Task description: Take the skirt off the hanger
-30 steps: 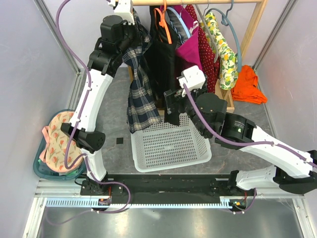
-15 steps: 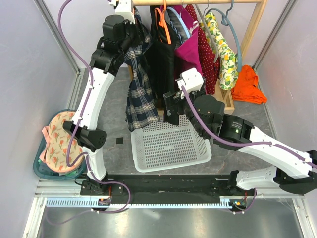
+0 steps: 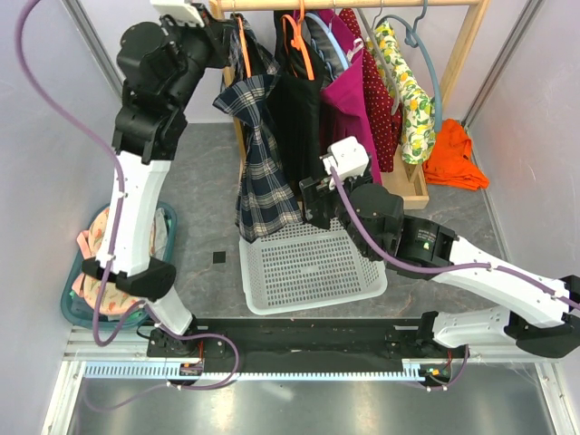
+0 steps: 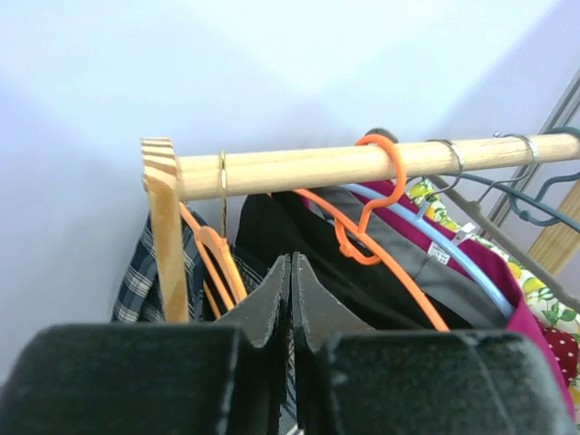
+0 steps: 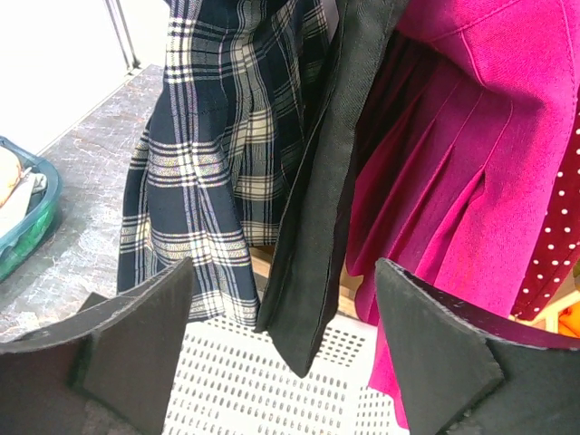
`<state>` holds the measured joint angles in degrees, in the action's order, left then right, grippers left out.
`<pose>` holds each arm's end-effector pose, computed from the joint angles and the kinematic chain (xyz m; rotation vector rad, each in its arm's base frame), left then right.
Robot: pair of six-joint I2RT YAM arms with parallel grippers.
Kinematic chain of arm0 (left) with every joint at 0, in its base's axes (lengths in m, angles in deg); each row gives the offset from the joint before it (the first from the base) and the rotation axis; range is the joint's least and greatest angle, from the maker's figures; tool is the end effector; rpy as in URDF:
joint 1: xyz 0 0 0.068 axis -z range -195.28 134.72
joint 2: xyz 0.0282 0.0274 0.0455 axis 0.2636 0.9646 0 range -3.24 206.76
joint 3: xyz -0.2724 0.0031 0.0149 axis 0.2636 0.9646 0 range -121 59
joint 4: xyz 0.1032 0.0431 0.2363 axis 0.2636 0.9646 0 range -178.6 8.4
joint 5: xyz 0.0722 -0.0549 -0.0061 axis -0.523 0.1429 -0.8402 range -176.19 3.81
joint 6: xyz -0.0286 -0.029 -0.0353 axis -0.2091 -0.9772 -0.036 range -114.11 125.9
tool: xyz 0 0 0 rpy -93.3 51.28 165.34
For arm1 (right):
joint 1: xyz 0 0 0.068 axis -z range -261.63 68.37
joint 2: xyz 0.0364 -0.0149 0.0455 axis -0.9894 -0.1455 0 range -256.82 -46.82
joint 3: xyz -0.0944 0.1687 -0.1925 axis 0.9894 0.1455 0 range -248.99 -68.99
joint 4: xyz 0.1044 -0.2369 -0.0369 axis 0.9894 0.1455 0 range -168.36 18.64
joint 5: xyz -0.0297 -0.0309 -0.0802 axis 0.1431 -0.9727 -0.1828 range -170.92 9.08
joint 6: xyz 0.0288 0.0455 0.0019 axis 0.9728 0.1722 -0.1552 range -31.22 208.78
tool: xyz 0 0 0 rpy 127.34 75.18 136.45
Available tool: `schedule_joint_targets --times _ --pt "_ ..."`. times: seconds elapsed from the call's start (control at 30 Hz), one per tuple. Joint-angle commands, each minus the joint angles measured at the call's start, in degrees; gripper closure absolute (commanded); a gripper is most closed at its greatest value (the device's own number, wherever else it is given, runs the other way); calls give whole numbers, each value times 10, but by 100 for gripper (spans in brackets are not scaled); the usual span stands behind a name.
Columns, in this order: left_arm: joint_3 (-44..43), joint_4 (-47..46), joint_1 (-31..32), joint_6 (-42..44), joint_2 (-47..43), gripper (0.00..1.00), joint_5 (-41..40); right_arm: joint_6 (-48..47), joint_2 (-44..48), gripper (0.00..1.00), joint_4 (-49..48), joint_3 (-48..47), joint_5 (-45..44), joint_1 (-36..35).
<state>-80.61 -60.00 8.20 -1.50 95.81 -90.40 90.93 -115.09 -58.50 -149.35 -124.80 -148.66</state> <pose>0.2905 -0.1235 0.6018 0.1304 1.3677 -0.4024 0.1196 0.2188 0.4552 -0.3788 1.6314 0.2588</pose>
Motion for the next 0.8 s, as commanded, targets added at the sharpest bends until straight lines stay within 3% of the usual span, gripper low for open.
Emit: schedule_joint_targets --times 0.0,0.03,0.13,0.77 --pt "48 -7 -1 -9 -1 81 23 15 17 11 -25 7 -2 0" --pt "48 -3 -1 -18 8 75 24 17 19 9 -25 9 -5 0" --pt "40 12 1 -51 35 70 24 22 25 7 -25 17 -9 0" --pt "69 16 21 -66 90 70 -71 25 45 5 -33 53 -27 0"
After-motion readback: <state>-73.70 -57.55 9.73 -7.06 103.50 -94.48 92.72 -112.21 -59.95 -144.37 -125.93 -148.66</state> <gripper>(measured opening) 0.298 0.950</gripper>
